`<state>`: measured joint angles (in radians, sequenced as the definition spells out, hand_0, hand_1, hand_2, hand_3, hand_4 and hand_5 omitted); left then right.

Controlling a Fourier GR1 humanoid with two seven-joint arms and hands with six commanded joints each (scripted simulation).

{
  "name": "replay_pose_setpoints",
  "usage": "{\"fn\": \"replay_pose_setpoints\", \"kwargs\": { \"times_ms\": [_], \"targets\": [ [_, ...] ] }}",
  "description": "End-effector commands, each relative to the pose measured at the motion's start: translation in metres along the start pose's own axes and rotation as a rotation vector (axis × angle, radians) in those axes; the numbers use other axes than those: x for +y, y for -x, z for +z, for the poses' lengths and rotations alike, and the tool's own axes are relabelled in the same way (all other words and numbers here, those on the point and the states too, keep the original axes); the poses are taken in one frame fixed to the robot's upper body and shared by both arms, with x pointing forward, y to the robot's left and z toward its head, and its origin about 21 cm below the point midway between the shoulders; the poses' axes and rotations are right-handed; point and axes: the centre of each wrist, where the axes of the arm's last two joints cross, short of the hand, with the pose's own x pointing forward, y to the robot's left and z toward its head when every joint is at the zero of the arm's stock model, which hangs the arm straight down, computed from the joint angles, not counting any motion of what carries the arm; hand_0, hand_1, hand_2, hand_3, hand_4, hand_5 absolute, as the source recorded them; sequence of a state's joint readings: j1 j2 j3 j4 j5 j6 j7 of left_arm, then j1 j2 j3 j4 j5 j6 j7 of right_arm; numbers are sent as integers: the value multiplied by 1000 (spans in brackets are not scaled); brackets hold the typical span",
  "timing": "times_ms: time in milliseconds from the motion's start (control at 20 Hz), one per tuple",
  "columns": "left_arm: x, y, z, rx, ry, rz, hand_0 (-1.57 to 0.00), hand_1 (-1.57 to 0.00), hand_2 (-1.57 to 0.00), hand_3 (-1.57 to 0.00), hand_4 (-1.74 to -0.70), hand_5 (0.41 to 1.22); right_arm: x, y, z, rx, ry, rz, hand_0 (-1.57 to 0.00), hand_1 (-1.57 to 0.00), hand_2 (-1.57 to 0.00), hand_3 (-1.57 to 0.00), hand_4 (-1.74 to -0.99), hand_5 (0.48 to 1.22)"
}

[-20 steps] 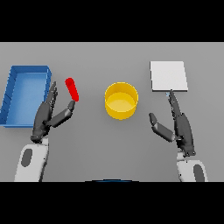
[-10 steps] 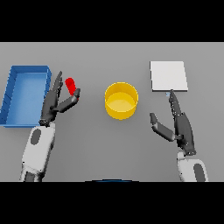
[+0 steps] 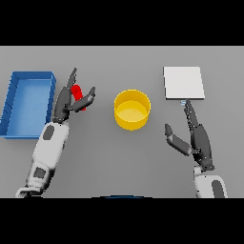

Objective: Pick up the red beaker and tilt it to pour out 1 green nut into yellow bowl. Pick up the yellow bowl and place it on the metallic measuring scale.

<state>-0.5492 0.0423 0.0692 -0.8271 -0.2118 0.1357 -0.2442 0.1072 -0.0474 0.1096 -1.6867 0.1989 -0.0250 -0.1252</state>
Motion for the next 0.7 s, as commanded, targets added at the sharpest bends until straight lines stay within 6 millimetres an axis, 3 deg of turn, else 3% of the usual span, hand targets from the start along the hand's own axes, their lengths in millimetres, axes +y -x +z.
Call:
{"fn": "replay_pose_setpoints", "kwargs": {
  "times_ms": [0,150,200,250,400,500,550,650],
  "targets": [
    [-1,1,-1,-14,3,2,1,1,1,1,-1262,680,1,-2,1,-17,2,2,1,1,1,1,-1262,691],
    [-4,3,-3,-32,-15,6,1,-24,-41,1,-1297,715,-3,-5,-1,-14,11,15,1,1,1,1,-1259,691],
    [-6,3,-5,-41,-26,11,-93,-141,-150,-47,-1324,741,-1,-3,-1,-3,9,18,1,1,1,1,-1255,691],
    [-10,6,-3,-40,-41,20,-322,-364,-358,-218,-1355,770,-3,-3,0,-14,12,27,1,1,1,1,-1252,690],
    [-15,5,-9,-38,-50,20,-932,-953,-950,-761,-1529,990,-1,-6,-7,-21,8,33,1,1,1,1,-1241,695],
    [-19,10,-7,-95,-40,45,-1162,-1176,-1173,-997,-1601,1073,0,-4,-1,-10,7,25,1,1,1,1,-1233,688],
    [-17,9,-8,-84,-42,48,-1244,-1255,-1253,-1111,-1572,1103,1,-5,-4,-10,11,25,1,1,1,1,-1233,686],
    [-19,8,-8,-85,-60,55,-1361,-1369,-1367,-1277,-1633,1125,-2,-6,-3,-19,9,31,1,1,1,1,-1219,680]
  ]
}}
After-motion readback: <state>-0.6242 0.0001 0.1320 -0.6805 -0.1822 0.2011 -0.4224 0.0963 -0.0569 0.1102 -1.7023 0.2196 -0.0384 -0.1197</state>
